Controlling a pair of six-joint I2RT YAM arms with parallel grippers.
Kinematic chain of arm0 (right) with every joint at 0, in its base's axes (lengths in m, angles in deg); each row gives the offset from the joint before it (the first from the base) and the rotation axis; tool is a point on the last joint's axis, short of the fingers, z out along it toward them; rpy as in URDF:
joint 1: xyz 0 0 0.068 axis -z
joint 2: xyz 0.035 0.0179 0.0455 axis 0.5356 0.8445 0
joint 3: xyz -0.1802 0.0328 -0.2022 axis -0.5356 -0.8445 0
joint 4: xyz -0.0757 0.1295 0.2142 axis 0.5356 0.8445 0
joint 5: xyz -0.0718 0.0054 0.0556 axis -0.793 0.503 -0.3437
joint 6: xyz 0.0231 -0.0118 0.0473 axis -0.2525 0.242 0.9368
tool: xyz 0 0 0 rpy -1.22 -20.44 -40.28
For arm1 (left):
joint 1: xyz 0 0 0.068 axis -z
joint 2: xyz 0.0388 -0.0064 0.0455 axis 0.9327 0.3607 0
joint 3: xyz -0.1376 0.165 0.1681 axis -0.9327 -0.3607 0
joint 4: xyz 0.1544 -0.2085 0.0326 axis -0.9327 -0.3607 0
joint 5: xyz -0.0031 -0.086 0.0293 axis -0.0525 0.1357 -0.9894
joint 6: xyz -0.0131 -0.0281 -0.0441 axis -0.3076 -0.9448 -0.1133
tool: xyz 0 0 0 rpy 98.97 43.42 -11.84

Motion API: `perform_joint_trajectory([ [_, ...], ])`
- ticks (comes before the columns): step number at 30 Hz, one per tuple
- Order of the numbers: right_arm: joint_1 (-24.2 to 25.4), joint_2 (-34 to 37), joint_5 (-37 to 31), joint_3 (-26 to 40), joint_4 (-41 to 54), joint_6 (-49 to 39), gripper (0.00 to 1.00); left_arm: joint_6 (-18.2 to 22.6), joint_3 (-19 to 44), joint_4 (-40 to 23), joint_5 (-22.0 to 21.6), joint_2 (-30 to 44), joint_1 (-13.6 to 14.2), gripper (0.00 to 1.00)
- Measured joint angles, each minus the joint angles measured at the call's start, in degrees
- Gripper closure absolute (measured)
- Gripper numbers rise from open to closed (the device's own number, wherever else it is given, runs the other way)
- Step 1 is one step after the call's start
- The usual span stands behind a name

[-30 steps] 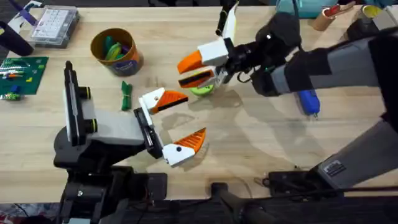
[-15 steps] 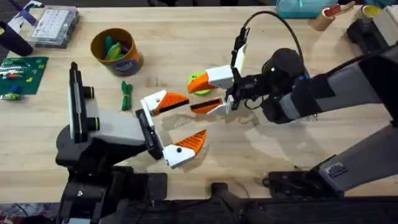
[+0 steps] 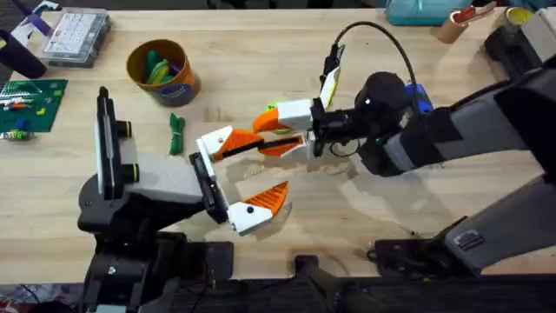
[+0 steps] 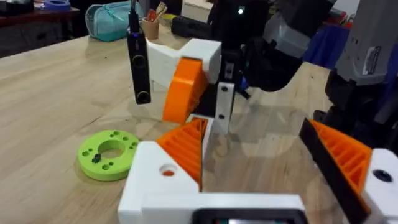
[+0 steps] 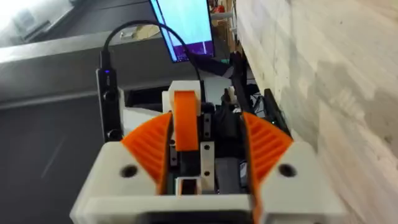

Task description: Pick up the gripper from the table and insert it into the empty holder that is missing its gripper. Then pick up a screw, insert it into the mounting hole, and use the screwdriver to tighten it. Finally, clean up the table by picking up the vegetable and placing it into the bucket.

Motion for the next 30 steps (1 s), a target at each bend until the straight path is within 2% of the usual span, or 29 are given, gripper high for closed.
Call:
perform_joint_trajectory([
  [3, -0.3, 0.0, -0.6, 0.5, -0.7, -0.5, 0.644, -0.3, 0.0, -0.1, 0.1, 0.0, 0.0, 0.013],
  [4, -0.4, -0.5, -1.1, 1.6, -1.0, -0.6, 0.857, -0.9, 0.0, -0.1, 0.2, 0.0, 0.0, 0.013],
  [8, -0.5, -0.5, -1.0, 1.6, -0.7, -0.6, 0.805, -0.8, 0.0, -0.1, 0.2, 0.0, 0.0, 0.013],
  [14, -0.6, -0.5, -1.1, 1.6, -0.7, -0.6, 0.801, -0.8, 0.0, -0.1, 0.2, 0.0, 0.0, 0.013],
  [30, -0.6, -0.5, 1.1, 1.6, -4.0, 0.9, 0.712, -0.4, 0.0, -0.1, 0.6, 0.0, 0.0, 0.014],
])
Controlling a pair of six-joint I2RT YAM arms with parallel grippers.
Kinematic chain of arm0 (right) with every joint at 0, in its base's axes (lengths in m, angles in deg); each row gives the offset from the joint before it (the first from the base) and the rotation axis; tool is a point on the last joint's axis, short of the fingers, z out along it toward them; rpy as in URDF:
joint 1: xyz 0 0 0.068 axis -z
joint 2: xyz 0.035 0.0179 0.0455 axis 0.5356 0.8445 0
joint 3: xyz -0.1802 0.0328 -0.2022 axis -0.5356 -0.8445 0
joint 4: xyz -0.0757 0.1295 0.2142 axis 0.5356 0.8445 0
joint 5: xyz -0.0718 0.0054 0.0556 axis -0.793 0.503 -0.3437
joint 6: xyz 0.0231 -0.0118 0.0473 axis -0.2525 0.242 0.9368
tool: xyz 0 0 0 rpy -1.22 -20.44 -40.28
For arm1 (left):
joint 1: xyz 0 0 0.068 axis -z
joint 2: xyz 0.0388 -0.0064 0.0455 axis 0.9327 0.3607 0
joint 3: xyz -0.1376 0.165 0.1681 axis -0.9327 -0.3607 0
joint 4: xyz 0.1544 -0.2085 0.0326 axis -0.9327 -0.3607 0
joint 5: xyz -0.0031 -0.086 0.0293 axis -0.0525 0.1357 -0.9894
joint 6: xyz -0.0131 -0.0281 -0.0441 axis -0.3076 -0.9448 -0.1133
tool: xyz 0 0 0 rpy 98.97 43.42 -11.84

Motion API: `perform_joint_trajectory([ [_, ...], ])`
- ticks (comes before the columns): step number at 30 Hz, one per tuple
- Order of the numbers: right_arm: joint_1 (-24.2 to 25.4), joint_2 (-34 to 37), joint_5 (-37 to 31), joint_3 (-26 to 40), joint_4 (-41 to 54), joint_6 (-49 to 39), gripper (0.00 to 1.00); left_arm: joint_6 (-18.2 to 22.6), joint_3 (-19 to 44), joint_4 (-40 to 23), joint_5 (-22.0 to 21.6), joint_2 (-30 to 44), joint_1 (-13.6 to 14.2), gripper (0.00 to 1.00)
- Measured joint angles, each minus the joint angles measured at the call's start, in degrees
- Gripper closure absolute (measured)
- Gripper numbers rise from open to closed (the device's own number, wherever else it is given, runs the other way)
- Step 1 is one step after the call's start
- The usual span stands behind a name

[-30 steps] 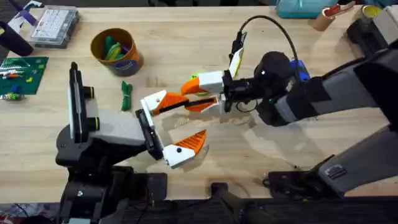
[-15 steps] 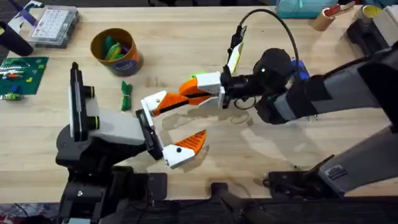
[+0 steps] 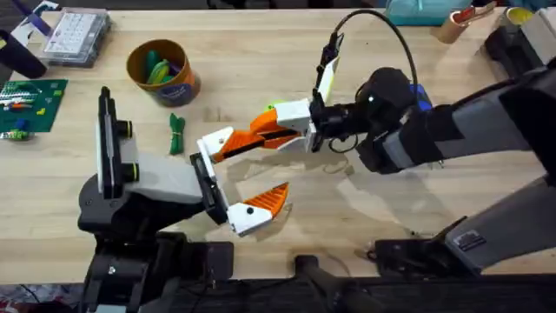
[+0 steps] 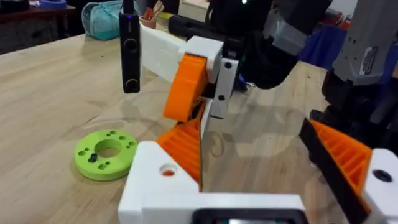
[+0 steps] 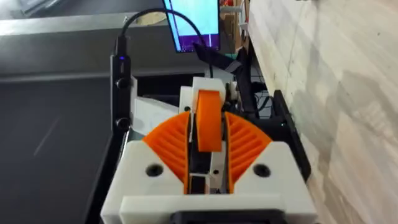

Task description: Pick up the gripper from the table and insert it into the empty holder that is missing its gripper. Then pick up a screw, insert it into the mounting hole, and use the screwdriver to tighten it. Finally, clean up the table by picking up the vegetable and placing it into the bucket.

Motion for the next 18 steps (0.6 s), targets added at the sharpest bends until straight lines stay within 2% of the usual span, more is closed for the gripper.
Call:
perform_joint_trajectory([
  [7, 0.0, 0.0, 2.4, 0.0, 0.0, 0.5, 0.699, 0.0, 0.0, 0.0, 0.0, 0.0, 0.0, 0.014],
  [9, 0.0, 0.0, 2.8, 0.0, -0.1, 0.7, 0.775, 0.0, 0.0, 0.0, 0.0, 0.0, 0.0, 0.014],
  [11, 0.0, 0.0, 2.9, 0.0, -0.2, 1.0, 0.932, 0.0, 0.0, 0.0, 0.0, 0.0, 0.0, 0.014],
  [12, 0.0, 0.0, 2.9, 0.0, -0.1, 1.1, 0.976, 0.0, 0.0, 0.0, 0.0, 0.0, 0.0, 0.014],
  [18, 0.0, 0.0, 2.2, 0.0, 0.4, 1.1, 0.985, 0.0, 0.0, 0.0, 0.0, 0.0, 0.0, 0.014],
])
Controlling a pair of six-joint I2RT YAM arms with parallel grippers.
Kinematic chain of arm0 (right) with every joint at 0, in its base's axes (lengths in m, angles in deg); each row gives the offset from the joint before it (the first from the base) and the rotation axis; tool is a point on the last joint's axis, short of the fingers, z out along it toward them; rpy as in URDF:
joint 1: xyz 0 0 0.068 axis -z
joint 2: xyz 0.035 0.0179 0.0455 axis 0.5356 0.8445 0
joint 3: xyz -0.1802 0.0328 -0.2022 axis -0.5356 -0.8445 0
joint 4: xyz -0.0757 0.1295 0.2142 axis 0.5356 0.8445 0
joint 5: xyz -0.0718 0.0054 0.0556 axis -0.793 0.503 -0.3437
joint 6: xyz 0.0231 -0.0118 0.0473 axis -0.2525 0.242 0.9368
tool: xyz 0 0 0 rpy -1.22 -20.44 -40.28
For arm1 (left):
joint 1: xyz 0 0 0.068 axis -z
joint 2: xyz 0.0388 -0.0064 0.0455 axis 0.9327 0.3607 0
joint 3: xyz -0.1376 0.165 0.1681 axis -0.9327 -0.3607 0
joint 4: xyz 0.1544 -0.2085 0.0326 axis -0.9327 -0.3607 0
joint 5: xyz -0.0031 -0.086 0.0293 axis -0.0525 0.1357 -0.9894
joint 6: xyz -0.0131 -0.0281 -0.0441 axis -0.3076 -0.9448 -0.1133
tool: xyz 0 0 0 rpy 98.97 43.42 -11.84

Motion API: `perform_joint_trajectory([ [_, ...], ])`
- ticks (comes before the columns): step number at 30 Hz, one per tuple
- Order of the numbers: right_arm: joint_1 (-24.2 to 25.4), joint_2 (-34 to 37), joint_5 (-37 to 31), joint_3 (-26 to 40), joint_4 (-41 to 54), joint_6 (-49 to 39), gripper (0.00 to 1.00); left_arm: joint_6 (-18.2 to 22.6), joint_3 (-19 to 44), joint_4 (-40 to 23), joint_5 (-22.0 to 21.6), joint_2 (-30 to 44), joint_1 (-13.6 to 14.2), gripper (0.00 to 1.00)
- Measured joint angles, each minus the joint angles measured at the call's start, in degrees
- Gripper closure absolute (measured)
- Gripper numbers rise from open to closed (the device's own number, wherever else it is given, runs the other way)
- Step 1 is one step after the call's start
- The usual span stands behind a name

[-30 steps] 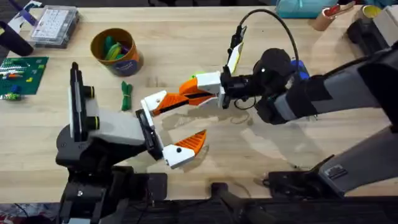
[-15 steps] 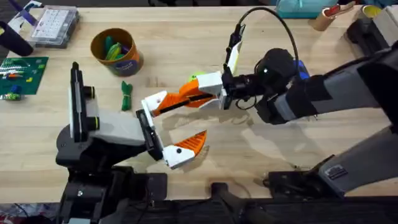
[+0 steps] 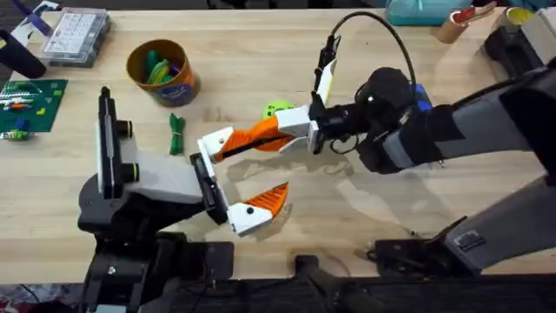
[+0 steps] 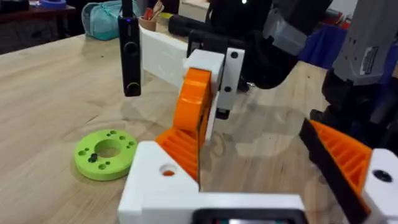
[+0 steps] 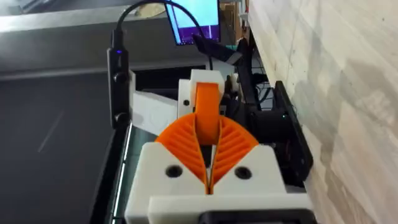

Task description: Pick up the gripper from the table and insert it into the empty holder that is missing its gripper. Then pick up a screw, insert it into the mounting hole, and use the screwdriver to tighten it. Finally, clean up the table by picking up the vegetable and placing it into the bucket.

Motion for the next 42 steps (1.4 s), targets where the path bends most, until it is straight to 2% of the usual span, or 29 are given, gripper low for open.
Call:
perform_joint_trajectory([
  [17, -1.3, 0.0, -3.3, 0.8, 2.2, -0.8, 0.978, -0.3, 0.0, 0.2, -1.6, 0.0, -0.2, 0.014],
  [23, -1.5, 0.0, -3.4, 0.8, 2.4, -0.9, 0.855, -0.2, 0.0, 0.2, -1.5, 0.0, -0.2, 0.014],
  [28, -2.2, 0.0, -3.8, 0.9, 2.5, -0.9, 0.792, 0.0, 0.0, 0.1, -0.9, 0.0, -0.2, 0.014],
  [37, -2.3, 0.0, -4.0, 0.9, 2.7, -1.1, 0.583, 0.0, 0.0, 0.1, -0.6, 0.0, -0.2, 0.014],
  [42, -1.9, 0.0, -4.2, 0.9, 2.6, -1.0, 0.332, 0.0, 0.0, 0.1, -0.6, 0.0, -0.2, 0.014],
])
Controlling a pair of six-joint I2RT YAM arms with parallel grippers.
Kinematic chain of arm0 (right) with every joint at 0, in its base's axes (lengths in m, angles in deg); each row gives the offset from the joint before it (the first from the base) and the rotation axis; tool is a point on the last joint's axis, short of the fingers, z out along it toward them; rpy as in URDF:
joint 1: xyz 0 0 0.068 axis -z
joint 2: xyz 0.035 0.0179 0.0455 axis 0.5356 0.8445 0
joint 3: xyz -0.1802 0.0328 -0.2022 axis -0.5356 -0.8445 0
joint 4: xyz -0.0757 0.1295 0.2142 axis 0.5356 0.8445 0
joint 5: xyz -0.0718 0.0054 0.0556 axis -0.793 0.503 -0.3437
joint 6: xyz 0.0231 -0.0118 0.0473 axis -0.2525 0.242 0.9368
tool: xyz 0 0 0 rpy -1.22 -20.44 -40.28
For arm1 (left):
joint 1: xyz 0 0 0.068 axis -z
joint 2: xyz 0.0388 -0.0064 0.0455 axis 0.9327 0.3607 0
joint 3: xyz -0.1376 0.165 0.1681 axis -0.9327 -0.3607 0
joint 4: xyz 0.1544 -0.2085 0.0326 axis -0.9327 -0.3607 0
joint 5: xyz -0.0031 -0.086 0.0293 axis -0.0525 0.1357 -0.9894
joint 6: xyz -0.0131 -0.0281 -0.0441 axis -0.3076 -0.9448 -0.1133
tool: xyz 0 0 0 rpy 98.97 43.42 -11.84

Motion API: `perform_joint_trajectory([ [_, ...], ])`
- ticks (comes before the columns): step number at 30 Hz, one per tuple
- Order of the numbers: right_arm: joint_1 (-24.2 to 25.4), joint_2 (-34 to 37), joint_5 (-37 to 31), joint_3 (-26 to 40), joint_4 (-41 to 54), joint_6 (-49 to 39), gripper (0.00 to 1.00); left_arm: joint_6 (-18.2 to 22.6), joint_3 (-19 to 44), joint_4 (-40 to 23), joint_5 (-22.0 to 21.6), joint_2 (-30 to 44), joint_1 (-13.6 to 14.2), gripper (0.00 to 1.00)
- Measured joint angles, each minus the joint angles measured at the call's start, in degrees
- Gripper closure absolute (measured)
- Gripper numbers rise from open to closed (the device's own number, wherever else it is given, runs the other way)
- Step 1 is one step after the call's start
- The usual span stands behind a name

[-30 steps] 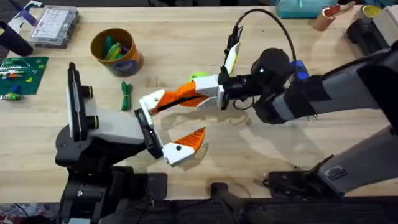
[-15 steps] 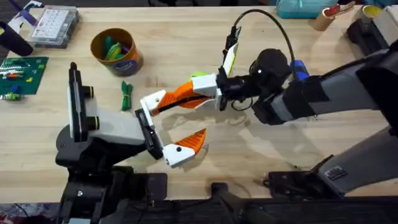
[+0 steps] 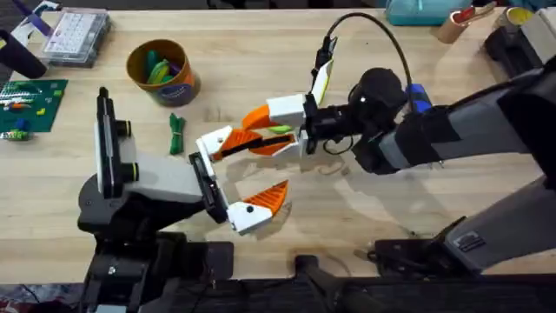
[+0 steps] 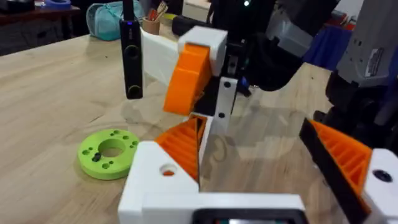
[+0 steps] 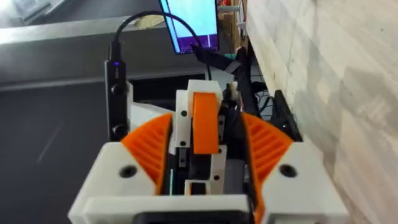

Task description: Pick up the gripper from the table and insert it into the empty holder that is missing its gripper. Then pick up a screw, insert it into the mounting hole, and use the screwdriver to tighten it. Finally, clean up the table by picking up the vegetable and placing it into the bucket.

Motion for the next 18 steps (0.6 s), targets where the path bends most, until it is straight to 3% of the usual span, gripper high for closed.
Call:
perform_joint_trajectory([
  [4, 1.3, 0.0, 0.0, 0.0, -0.1, 0.1, 0.049, 0.0, 0.0, 0.0, 0.0, 0.0, 0.0, 0.015],
  [5, 1.8, 0.0, 0.0, 0.1, -0.1, -0.1, 0.021, 0.0, 0.0, 0.0, 0.0, 0.0, 0.0, 0.014],
  [18, 11.1, 0.0, -1.3, 0.2, 0.0, -0.1, 0.006, 0.0, 0.0, 0.0, 0.0, 0.0, 0.0, 0.014],
])
